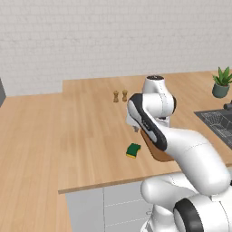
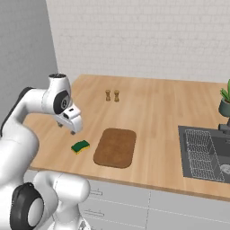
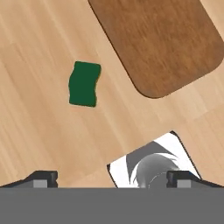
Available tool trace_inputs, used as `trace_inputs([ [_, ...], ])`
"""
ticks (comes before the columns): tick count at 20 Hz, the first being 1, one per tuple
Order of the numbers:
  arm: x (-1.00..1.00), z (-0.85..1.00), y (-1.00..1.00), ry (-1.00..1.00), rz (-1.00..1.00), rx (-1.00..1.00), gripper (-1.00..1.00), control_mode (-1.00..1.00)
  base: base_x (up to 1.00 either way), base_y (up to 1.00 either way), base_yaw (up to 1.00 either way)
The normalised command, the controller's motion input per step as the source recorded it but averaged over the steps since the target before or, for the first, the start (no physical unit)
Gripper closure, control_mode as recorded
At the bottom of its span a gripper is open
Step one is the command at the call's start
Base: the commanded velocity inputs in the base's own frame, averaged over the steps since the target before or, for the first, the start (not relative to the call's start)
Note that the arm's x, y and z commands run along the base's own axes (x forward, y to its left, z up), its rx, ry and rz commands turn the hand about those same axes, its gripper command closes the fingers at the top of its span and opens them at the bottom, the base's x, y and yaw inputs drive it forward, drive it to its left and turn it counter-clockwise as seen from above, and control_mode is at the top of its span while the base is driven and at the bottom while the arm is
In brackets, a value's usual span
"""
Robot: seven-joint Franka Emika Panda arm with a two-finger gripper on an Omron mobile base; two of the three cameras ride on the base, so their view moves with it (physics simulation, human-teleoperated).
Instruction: Pick up the sponge from the counter and clean the cutting board by briefly scrubbing or pressing down on the cutting board. Once finished, release the sponge.
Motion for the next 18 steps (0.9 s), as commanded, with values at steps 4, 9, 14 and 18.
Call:
trace_inputs([
  [4, 0.38, -0.37, 0.00, 0.12, -0.16, 0.00, -1.00, -1.00, 0.00, 0.00, 0.00],
  [9, 0.42, -0.48, 0.13, 0.02, -0.15, 0.00, -1.00, -1.00, 0.00, 0.00, 0.00],
  [14, 0.32, -0.44, 0.14, 0.00, -0.06, 0.02, -1.00, -1.00, 0.00, 0.00, 0.00],
  [18, 0.23, -0.44, 0.00, 0.00, -0.01, 0.00, -1.00, -1.00, 0.00, 0.00, 0.00],
])
